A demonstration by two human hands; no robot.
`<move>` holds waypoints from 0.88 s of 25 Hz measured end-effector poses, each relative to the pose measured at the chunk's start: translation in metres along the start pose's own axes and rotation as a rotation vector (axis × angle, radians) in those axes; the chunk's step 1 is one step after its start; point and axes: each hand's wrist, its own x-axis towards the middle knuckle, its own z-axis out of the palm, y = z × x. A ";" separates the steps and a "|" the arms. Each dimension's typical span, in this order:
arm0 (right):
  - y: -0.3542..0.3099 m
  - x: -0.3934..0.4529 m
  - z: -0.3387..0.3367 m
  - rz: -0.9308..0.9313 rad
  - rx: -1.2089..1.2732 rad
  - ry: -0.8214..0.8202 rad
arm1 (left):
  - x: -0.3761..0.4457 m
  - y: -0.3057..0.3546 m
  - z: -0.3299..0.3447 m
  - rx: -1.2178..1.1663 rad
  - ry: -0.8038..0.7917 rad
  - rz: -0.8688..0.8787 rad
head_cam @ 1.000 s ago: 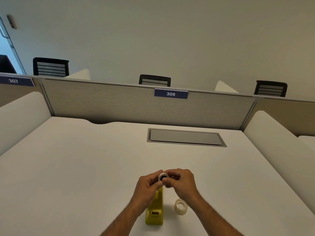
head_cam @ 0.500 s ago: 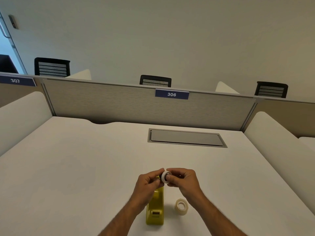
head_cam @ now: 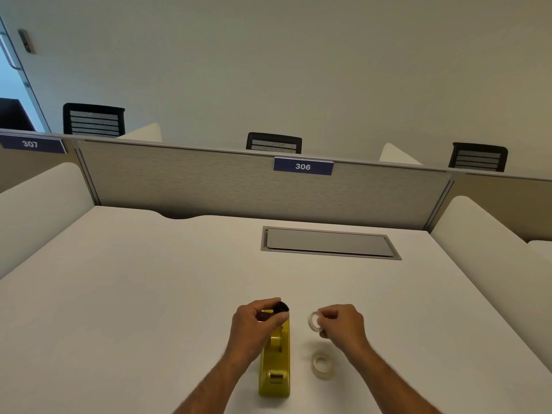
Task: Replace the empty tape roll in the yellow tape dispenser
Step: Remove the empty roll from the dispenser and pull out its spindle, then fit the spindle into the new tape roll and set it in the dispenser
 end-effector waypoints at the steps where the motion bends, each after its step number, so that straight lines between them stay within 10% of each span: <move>1: 0.004 0.001 -0.001 -0.007 -0.129 0.010 | 0.000 -0.001 -0.001 0.010 -0.014 0.005; 17: 0.043 0.009 -0.002 0.040 -0.444 0.068 | 0.003 -0.012 0.001 -0.028 -0.050 -0.012; 22: 0.032 0.001 -0.016 -0.357 -0.541 -0.407 | 0.004 -0.014 0.003 -0.021 -0.039 -0.009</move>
